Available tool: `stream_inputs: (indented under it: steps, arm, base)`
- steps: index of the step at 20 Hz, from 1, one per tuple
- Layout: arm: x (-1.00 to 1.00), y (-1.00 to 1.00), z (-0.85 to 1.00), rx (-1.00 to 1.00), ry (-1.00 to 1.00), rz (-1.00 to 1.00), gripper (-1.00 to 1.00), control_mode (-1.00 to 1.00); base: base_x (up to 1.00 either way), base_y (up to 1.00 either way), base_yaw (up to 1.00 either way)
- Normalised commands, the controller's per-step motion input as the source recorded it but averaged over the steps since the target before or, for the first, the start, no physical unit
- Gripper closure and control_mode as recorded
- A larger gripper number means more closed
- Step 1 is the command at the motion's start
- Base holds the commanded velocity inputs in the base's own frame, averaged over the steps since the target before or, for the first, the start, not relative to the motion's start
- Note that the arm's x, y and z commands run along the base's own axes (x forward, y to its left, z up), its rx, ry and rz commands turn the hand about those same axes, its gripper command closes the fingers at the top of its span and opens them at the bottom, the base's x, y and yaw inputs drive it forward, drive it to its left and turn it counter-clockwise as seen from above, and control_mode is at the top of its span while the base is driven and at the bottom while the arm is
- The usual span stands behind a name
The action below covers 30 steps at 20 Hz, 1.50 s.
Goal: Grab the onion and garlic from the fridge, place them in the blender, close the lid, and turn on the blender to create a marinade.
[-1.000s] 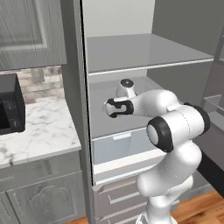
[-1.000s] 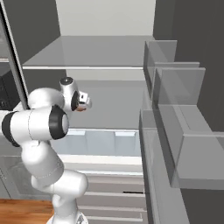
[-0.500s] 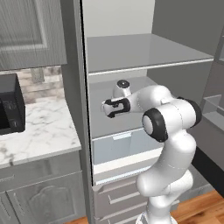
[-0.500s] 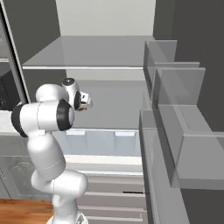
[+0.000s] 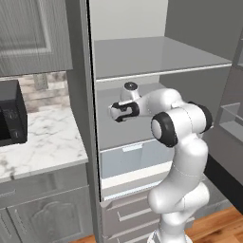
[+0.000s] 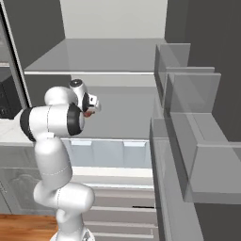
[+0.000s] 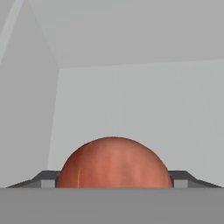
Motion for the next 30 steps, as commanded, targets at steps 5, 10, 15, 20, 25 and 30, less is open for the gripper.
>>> stream_inputs:
  steps: [5,10,15,20,25,30]
  arm:
    - [-0.06,0.0,-0.03,0.0,-0.01,0.0,1.0,-1.0]
    - [-0.79,-0.1,0.03,0.0,0.0,0.0,1.0,-1.0]
    - [-1.0,-0.35,0.3,0.0,-0.05,0.0,1.0,-1.0]
    - [-1.0,-0.47,0.74,0.0,-0.03,-0.01,1.0,-1.0]
    - [-1.0,-0.32,1.0,0.0,-0.01,-0.03,1.0,-1.0]
    - [-1.0,-0.17,1.0,0.0,0.0,-0.03,1.0,-1.0]
  base:
    - [0.0,0.0,0.0]
    - [0.0,0.0,0.0]
    - [0.0,0.0,0.0]
    - [0.0,0.0,0.0]
    - [0.0,0.0,0.0]
    - [0.0,0.0,0.0]
